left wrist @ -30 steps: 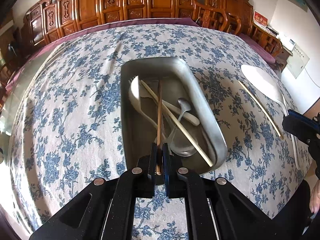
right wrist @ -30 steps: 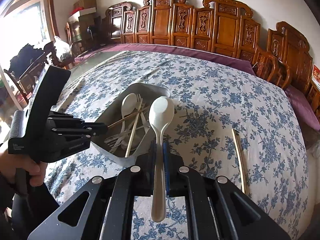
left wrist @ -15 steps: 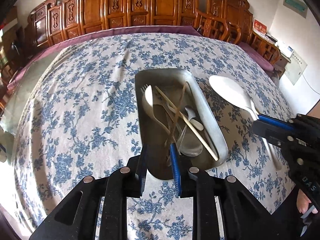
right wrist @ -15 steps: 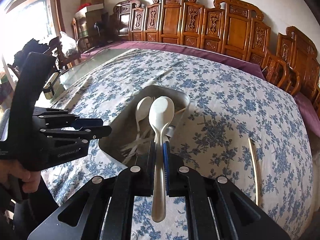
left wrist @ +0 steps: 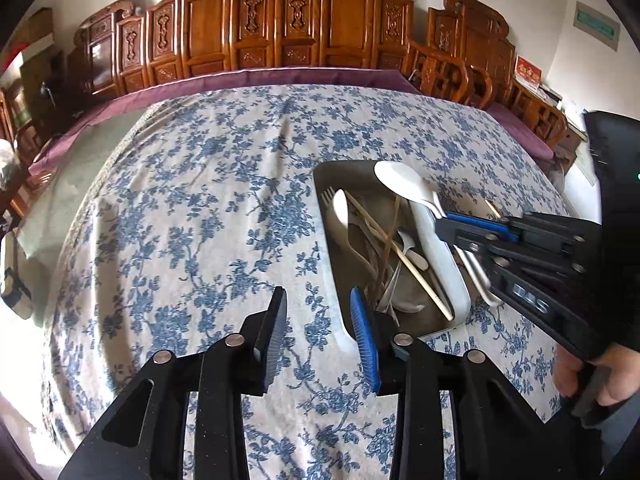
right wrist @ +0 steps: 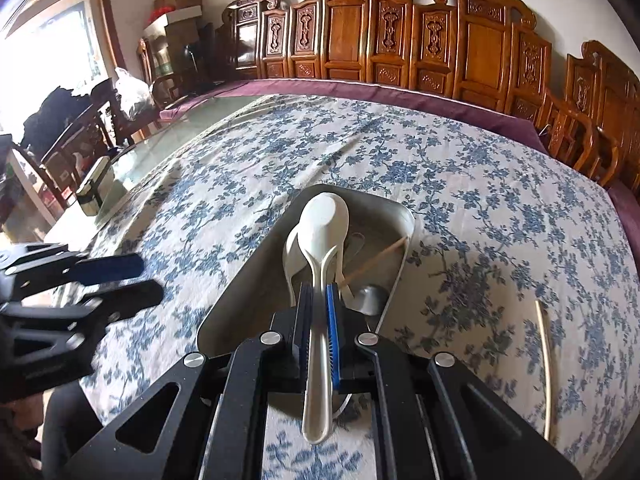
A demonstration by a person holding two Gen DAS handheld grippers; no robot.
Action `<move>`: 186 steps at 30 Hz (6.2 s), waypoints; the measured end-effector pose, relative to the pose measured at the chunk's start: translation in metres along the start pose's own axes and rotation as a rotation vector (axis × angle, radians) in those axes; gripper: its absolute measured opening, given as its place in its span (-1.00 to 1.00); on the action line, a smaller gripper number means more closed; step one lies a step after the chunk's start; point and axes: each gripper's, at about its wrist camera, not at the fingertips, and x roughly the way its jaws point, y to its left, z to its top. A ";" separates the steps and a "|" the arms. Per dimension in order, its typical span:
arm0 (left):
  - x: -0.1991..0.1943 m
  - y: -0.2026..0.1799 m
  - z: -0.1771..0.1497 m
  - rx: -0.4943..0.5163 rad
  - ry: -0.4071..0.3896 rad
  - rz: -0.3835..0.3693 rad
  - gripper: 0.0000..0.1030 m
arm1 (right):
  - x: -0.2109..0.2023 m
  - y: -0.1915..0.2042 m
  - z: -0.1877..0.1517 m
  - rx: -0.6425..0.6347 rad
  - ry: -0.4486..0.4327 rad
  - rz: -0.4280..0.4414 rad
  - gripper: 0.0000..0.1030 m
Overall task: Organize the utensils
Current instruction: 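Lower the white plastic spoon into the grey tray and open the right gripper, then move the right gripper to a wooden chopstick lying on the cloth, then close the right gripper on the wooden chopstick and lift it, then grasp the other wooden chopstick with the left gripper while the right gripper holds its chopstick, then carry the chopstick with the left gripper into the grey tray and open while the right holds its chopstick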
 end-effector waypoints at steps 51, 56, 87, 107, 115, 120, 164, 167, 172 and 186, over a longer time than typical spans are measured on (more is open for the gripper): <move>-0.015 -0.032 -0.003 0.037 -0.021 -0.003 -0.08 | -0.042 -0.057 -0.042 0.010 -0.005 0.037 -0.60; -0.011 -0.064 -0.001 0.071 -0.022 -0.026 -0.06 | -0.080 -0.106 -0.078 0.017 -0.002 -0.048 -0.58; 0.040 -0.203 -0.017 0.204 0.059 -0.099 0.37 | -0.064 -0.209 -0.179 0.051 0.169 -0.152 -0.57; 0.062 -0.241 -0.020 0.250 0.097 -0.103 0.37 | -0.057 -0.223 -0.173 0.028 0.123 -0.156 -0.78; 0.077 -0.264 -0.014 0.256 0.104 -0.106 0.37 | -0.067 -0.241 -0.173 0.065 0.123 -0.171 -0.89; 0.095 -0.286 -0.009 0.253 0.116 -0.109 0.37 | -0.079 -0.256 -0.170 0.109 0.096 -0.191 -0.89; 0.148 -0.291 -0.003 0.211 0.168 -0.044 -0.86 | -0.111 -0.276 -0.150 0.172 0.027 -0.222 -0.88; 0.147 -0.287 -0.003 0.210 0.175 -0.049 -0.91 | -0.111 -0.274 -0.150 0.171 0.027 -0.219 -0.88; 0.142 -0.280 -0.007 0.224 0.184 -0.045 -0.92 | -0.109 -0.269 -0.149 0.160 0.031 -0.216 -0.88; 0.094 -0.237 -0.004 0.203 0.109 -0.036 -0.92 | -0.107 -0.227 -0.142 0.079 0.036 -0.194 -0.88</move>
